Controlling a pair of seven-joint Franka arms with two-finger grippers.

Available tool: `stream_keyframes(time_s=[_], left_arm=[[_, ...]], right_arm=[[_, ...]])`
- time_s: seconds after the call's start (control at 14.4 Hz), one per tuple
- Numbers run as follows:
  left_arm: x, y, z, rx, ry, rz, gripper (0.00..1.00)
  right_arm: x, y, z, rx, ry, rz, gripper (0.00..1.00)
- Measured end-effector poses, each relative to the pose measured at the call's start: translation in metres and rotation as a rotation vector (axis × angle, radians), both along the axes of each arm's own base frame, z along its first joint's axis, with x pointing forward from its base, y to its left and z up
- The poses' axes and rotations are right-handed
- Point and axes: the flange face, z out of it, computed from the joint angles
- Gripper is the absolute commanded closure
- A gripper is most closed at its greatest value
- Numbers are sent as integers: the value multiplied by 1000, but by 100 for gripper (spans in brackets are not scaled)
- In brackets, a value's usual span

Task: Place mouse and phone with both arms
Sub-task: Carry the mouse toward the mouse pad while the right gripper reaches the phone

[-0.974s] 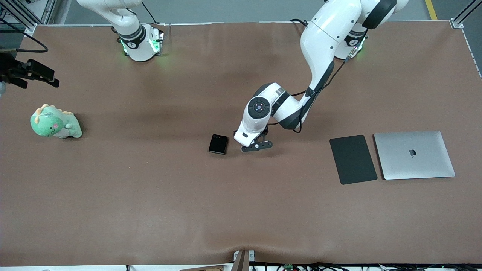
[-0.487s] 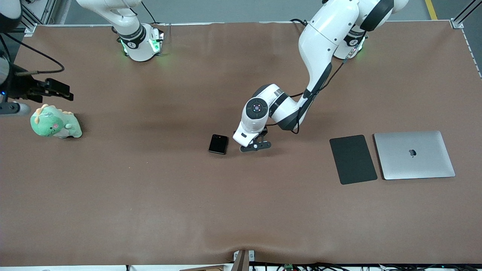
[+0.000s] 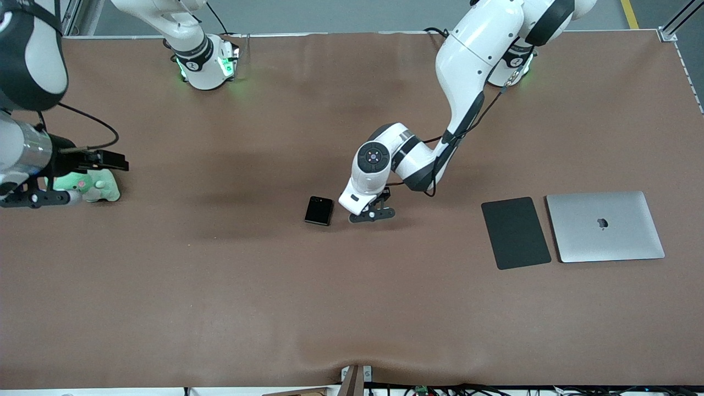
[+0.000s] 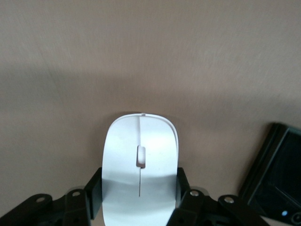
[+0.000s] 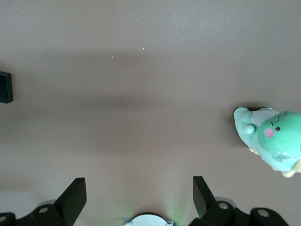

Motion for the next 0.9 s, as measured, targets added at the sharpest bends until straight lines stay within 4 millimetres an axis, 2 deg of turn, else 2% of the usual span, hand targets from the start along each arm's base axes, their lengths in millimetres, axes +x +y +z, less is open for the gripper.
stream_keyframes(time_s=[0.21, 0.49, 0.7, 0.9], left_arm=[[24, 15, 19, -6, -36, 11, 60], [60, 58, 65, 7, -54, -7, 60], [76, 89, 100, 29, -67, -4, 60], [93, 146, 120, 53, -71, 16, 61]], right_arm=[[15, 4, -13, -3, -37, 5, 0], [26, 28, -37, -9, -35, 26, 0], [34, 63, -58, -20, -42, 11, 0], [39, 109, -78, -1, -49, -24, 0]])
